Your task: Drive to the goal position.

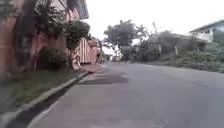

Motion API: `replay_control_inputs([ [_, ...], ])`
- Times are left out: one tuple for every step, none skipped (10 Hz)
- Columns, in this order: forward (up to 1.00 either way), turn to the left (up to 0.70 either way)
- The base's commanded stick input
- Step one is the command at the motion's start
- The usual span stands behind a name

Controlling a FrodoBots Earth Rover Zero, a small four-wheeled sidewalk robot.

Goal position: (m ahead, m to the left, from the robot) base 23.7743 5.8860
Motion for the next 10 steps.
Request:
replay_control_inputs([
  [0.85, -0.33],
  [0.85, -0.33],
  [0.85, -0.10],
  [0.85, 0.01],
  [0.85, 0.01],
  [0.85, 0.01],
  [0.85, 0.01],
  [0.85, -0.16],
  [0.85, -0.32],
  [0.93, -0.13],
])
